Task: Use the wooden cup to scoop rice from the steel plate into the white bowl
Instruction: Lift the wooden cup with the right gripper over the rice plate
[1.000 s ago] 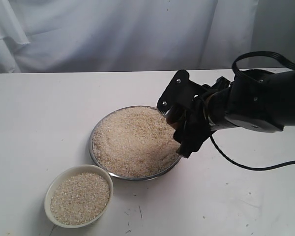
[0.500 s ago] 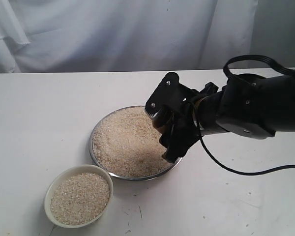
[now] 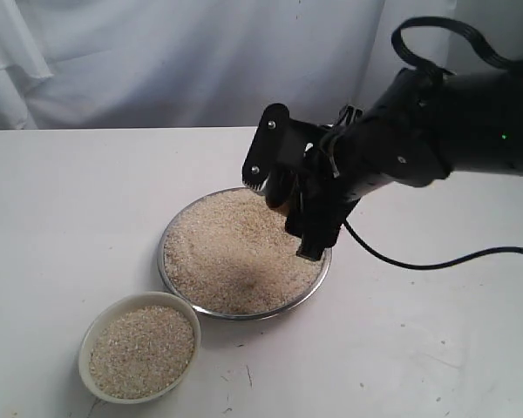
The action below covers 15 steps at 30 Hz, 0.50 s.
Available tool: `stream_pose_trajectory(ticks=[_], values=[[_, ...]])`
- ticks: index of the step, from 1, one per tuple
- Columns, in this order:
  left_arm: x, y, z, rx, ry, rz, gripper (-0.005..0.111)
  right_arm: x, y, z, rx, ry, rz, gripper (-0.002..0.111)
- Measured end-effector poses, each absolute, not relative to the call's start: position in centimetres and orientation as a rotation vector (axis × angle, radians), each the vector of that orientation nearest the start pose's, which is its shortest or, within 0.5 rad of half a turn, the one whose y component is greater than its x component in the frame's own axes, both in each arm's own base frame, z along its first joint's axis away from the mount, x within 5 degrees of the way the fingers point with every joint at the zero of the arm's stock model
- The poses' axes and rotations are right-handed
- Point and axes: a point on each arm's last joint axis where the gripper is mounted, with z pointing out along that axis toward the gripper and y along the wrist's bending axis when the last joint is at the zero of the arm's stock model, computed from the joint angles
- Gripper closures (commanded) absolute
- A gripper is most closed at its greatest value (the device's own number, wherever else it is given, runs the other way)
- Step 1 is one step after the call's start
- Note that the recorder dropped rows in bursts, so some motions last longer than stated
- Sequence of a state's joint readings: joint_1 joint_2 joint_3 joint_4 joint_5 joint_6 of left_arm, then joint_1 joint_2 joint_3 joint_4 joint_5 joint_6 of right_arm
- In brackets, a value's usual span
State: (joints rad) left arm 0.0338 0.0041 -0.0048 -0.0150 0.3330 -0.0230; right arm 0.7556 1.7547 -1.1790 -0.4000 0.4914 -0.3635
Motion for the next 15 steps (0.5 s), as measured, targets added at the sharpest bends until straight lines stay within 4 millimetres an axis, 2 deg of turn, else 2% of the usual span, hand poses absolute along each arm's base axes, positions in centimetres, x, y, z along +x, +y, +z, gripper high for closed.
stream_pose_trajectory(ticks=[7,15], values=[[5.4,0.1,18.5,-0.061,1.815,-0.007,0.107,30.5,25.1,22.5,-1.724,1.923,-0.394,0.108],[5.4,0.1,18.5,-0.061,1.815,-0.007,0.107,31.9,26.3,21.0,-1.894,1.853,-0.626,0.108]])
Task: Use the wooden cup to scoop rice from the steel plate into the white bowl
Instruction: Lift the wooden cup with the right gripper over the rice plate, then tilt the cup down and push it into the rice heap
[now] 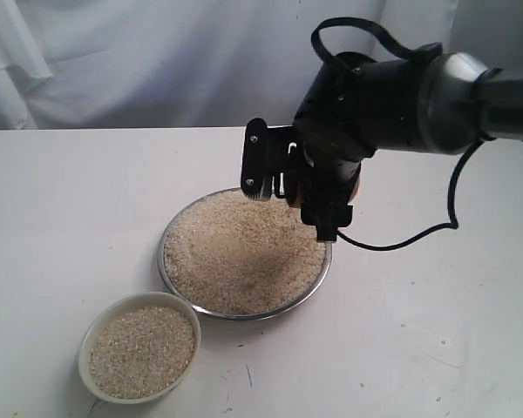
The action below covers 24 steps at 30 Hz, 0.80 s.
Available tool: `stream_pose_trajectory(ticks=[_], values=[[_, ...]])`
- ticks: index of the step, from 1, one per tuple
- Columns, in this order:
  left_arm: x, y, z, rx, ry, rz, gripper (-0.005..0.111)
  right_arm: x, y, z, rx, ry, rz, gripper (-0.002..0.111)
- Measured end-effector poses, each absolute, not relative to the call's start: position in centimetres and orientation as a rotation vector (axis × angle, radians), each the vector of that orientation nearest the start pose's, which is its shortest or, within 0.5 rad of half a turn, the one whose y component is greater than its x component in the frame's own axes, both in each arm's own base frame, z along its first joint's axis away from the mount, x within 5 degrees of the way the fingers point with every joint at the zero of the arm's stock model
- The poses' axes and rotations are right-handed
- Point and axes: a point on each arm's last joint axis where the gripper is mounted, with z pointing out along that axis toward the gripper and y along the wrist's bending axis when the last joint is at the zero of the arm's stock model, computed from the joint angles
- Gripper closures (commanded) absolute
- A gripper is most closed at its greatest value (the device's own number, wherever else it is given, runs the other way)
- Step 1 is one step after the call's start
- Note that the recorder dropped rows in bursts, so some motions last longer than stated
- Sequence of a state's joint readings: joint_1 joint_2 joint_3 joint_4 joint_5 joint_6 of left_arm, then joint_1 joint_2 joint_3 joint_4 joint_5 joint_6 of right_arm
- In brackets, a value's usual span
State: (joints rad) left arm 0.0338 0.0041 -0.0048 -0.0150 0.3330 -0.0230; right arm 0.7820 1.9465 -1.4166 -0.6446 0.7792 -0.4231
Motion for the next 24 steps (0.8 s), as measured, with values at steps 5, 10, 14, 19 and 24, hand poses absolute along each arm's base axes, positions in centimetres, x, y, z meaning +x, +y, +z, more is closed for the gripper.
stream_pose_trajectory(ticks=[5,10,14,19,24], values=[[5.4,0.1,18.5,-0.061,1.815,-0.007,0.107,32.0,27.5,20.5,-1.981,1.754,-0.707,0.108],[5.4,0.1,18.5,-0.061,1.815,-0.007,0.107,32.5,28.1,19.5,-2.02,1.722,-0.751,0.108],[5.4,0.1,18.5,-0.061,1.815,-0.007,0.107,32.8,28.5,19.3,-2.04,1.68,-0.786,0.108],[5.4,0.1,18.5,-0.061,1.815,-0.007,0.107,32.8,28.6,19.4,-2.052,1.64,-0.816,0.108],[5.4,0.1,18.5,-0.061,1.815,-0.007,0.107,33.1,28.7,19.6,-2.062,1.58,-0.861,0.108]])
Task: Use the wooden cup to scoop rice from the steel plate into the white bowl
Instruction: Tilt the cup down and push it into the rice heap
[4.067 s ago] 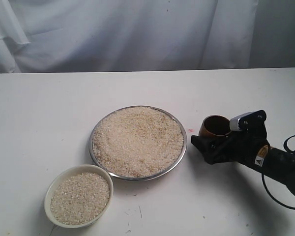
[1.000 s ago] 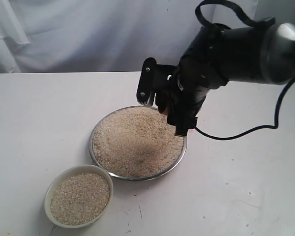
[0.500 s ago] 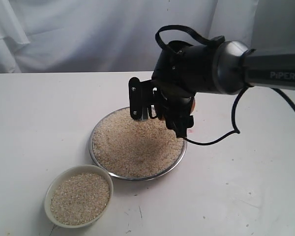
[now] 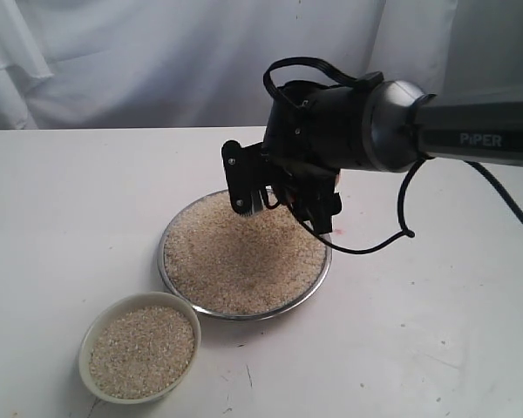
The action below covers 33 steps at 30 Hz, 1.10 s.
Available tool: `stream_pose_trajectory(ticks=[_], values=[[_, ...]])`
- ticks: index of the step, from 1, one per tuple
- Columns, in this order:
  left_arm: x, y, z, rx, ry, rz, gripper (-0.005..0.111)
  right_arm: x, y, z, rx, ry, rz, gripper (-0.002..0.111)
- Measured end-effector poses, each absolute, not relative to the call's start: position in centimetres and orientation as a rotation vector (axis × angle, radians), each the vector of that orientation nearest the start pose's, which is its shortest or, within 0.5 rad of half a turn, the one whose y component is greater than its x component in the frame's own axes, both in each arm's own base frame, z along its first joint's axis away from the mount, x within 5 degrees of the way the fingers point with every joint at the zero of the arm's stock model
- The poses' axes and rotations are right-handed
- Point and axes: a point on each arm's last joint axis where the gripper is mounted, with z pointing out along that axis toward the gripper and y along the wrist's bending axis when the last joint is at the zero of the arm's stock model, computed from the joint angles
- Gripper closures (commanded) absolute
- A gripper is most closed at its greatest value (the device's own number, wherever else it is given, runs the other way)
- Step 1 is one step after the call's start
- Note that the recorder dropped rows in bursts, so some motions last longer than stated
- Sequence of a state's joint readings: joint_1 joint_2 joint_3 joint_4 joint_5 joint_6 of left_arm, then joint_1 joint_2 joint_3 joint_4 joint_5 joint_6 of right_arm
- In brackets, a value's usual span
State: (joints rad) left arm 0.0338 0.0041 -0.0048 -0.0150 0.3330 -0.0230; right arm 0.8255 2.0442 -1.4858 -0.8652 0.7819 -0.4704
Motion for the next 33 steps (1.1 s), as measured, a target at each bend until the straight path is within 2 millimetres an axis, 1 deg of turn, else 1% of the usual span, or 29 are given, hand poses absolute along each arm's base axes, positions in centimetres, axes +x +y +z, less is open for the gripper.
stream_pose_trajectory(ticks=[3,8,11,15,20,21,24,27,30,33], values=[[5.4,0.1,18.5,-0.061,1.815,-0.007,0.107,33.4,28.7,19.7,-2.061,1.546,-0.868,0.108],[5.4,0.1,18.5,-0.061,1.815,-0.007,0.107,34.4,28.0,19.8,-2.06,1.504,-0.924,0.108],[5.4,0.1,18.5,-0.061,1.815,-0.007,0.107,34.7,27.7,19.4,-2.066,1.509,-0.937,0.108],[5.4,0.1,18.5,-0.061,1.815,-0.007,0.107,34.9,27.8,19.0,-2.085,1.482,-0.938,0.108],[5.4,0.1,18.5,-0.061,1.815,-0.007,0.107,35.1,28.0,17.6,-2.144,1.444,-0.974,0.108],[5.4,0.1,18.5,-0.061,1.815,-0.007,0.107,35.3,27.9,17.0,-2.172,1.432,-1.007,0.108],[5.4,0.1,18.5,-0.061,1.815,-0.007,0.107,35.4,27.9,16.5,-2.205,1.39,-1.065,0.108],[5.4,0.1,18.5,-0.061,1.815,-0.007,0.107,35.0,28.4,16.6,-2.223,1.346,-1.111,0.108],[5.4,0.1,18.5,-0.061,1.815,-0.007,0.107,33.8,29.9,16.6,-2.254,1.252,-1.173,0.108],[5.4,0.1,18.5,-0.061,1.815,-0.007,0.107,32.9,30.9,16.5,-2.263,1.193,-1.2,0.108]])
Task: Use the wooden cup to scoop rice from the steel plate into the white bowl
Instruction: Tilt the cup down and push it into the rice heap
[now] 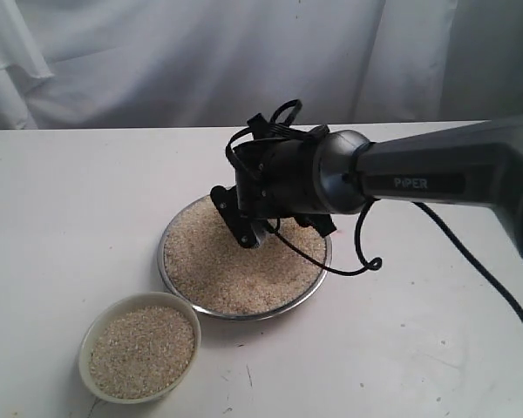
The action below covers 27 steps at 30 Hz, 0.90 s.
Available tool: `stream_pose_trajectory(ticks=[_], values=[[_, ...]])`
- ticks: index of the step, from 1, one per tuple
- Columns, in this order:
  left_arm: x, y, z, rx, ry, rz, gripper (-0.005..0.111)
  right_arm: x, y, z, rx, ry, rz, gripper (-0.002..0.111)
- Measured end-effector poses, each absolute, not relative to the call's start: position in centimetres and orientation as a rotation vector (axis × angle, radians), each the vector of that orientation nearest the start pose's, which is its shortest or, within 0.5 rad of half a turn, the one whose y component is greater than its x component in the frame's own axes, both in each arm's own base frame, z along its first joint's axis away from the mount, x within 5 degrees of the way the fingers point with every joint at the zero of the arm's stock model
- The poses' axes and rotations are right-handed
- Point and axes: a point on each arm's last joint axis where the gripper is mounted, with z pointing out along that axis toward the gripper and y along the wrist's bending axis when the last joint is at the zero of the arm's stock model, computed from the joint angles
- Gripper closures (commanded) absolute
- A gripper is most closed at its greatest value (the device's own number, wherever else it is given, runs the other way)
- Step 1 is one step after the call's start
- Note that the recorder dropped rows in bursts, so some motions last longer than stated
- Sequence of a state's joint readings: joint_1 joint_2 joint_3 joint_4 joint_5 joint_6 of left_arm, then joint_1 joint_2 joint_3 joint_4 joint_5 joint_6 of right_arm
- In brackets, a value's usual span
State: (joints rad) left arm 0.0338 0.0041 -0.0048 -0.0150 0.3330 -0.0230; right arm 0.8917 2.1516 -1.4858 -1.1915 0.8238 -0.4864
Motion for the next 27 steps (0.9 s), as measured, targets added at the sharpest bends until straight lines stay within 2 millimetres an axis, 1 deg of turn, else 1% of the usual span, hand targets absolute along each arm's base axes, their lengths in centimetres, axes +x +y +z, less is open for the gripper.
stream_pose_trajectory(ticks=[3,5,6,8,15,20,23,27], values=[[5.4,0.1,18.5,-0.061,1.815,-0.007,0.107,32.7,31.6,16.2,-2.278,1.078,-1.284,0.108],[5.4,0.1,18.5,-0.061,1.815,-0.007,0.107,33.0,31.8,15.0,-2.303,1.019,-1.33,0.108],[5.4,0.1,18.5,-0.061,1.815,-0.007,0.107,33.2,32.0,14.2,-2.323,0.962,-1.374,0.108],[5.4,0.1,18.5,-0.061,1.815,-0.007,0.107,33.6,32.3,13.8,-2.311,0.916,-1.42,0.108],[5.4,0.1,18.5,-0.061,1.815,-0.007,0.107,34.3,33.4,14.5,-2.255,0.893,-1.443,0.108],[5.4,0.1,18.5,-0.061,1.815,-0.007,0.107,34.3,33.6,13.9,-2.268,0.881,-1.432,0.108],[5.4,0.1,18.5,-0.061,1.815,-0.007,0.107,34.3,33.7,13.2,-2.287,0.854,-1.443,0.108],[5.4,0.1,18.5,-0.061,1.815,-0.007,0.107,34.5,34.0,12.8,-2.287,0.803,-1.474,0.108]])
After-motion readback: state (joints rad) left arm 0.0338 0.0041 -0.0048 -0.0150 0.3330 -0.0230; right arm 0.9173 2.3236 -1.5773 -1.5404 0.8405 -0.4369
